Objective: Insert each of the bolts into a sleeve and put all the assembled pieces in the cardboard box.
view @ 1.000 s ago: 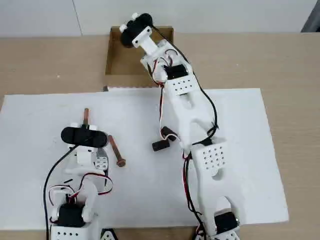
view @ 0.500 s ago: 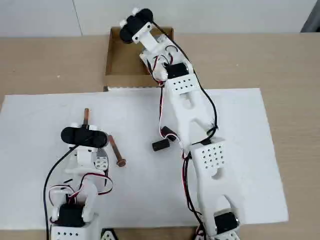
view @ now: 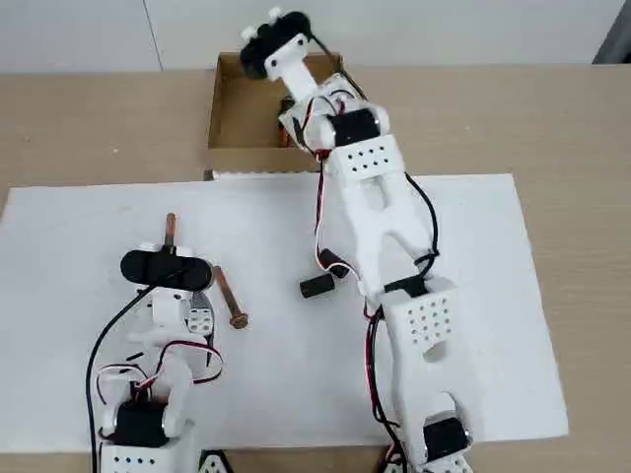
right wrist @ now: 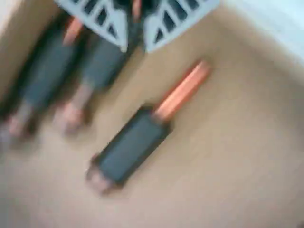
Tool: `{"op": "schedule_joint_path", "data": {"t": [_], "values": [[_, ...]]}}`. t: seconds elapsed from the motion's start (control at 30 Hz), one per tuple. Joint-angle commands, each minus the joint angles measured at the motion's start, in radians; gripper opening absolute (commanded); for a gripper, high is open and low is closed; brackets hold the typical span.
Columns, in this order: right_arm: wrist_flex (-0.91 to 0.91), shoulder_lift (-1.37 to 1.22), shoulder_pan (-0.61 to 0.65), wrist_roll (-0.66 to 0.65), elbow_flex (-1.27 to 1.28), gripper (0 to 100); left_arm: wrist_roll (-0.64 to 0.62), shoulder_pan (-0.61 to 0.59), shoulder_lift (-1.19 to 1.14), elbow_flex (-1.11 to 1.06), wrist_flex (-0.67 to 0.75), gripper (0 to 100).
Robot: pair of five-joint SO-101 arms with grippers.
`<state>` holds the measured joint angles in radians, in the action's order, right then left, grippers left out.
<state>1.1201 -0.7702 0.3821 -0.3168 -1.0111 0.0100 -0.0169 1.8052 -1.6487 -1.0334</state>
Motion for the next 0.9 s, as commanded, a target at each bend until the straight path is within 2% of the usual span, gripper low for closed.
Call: {"op": "schedule_joint_path", "data": {"t": [0.0,0.47,0.67,0.87], "values": [[0.125,0.130,0.008,0.040,-0.049,0.3,0.005,-0.006,0.012,0.005,0.025,1],[0.545,0.286,0.036,0.040,-0.046,0.3,0.005,-0.006,0.012,0.005,0.025,1],[0.561,0.371,0.041,0.040,-0.008,0.3,0.005,-0.006,0.012,0.005,0.025,1],[0.558,0.575,0.042,0.040,0.310,0.3,0.005,-0.006,0.012,0.005,0.025,1]]}}
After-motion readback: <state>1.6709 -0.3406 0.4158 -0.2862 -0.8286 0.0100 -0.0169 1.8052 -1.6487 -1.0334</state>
